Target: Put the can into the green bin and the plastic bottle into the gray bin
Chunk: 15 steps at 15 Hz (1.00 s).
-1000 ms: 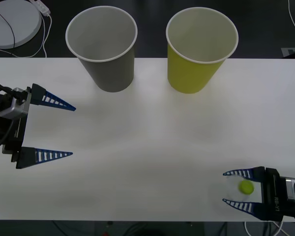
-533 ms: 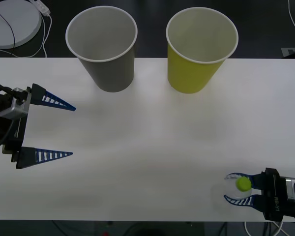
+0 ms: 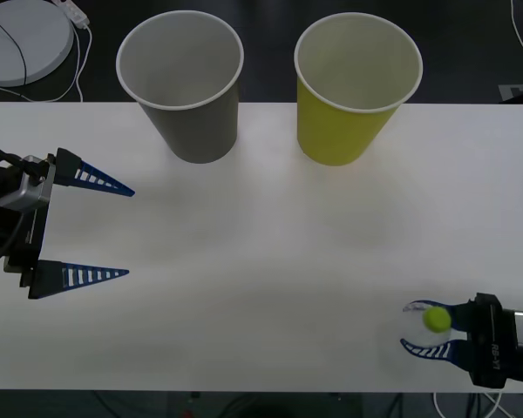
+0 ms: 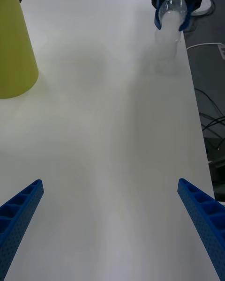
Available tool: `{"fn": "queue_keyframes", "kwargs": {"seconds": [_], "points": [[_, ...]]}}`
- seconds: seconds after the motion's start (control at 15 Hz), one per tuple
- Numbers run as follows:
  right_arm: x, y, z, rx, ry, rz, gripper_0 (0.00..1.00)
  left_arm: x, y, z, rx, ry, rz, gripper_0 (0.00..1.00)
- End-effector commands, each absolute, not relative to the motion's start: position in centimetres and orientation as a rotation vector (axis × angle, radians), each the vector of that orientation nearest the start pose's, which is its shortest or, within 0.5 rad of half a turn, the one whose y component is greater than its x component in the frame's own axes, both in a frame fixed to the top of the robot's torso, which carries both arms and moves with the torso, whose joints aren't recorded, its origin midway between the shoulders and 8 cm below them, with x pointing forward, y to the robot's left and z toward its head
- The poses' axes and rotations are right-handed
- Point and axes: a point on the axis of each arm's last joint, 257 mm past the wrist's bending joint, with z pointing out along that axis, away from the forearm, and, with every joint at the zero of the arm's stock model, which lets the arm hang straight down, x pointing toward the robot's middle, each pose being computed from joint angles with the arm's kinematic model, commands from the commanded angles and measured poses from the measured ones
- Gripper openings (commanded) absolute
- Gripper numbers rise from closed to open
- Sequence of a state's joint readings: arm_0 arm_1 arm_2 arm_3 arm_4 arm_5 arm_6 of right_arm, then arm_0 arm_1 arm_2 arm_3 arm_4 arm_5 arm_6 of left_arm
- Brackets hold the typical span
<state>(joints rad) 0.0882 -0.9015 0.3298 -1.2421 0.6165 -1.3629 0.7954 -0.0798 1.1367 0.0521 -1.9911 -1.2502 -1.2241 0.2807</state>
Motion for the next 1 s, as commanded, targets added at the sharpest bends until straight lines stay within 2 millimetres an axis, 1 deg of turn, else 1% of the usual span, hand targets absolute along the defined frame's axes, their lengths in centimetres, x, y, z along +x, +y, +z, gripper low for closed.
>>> {"fn": "queue_keyframes", "kwargs": {"seconds": [0.07,0.2,0.4,0.6,0.73,1.0], "points": [[28.3,-23.7,-27.0,-1.22,1.25,0.774,0.0,35.4,20.7,-12.6,1.676,1.519,-0.434,1.0],[28.4,-24.2,-26.3,-1.203,1.255,0.777,0.0,35.4,20.7,-12.6,1.676,1.519,-0.434,1.0],[28.8,-25.5,-25.4,-1.178,1.28,0.755,0.0,35.4,20.7,-12.6,1.676,1.519,-0.434,1.0],[29.3,-26.3,-23.7,-1.14,1.304,0.711,0.0,35.4,20.7,-12.6,1.676,1.519,-0.434,1.0],[29.2,-26.4,-22.2,-1.107,1.303,0.697,0.0,35.4,20.7,-12.6,1.676,1.519,-0.434,1.0],[28.9,-25.6,-19.5,-1.059,1.311,0.721,0.0,35.4,20.7,-12.6,1.676,1.519,-0.434,1.0]]}}
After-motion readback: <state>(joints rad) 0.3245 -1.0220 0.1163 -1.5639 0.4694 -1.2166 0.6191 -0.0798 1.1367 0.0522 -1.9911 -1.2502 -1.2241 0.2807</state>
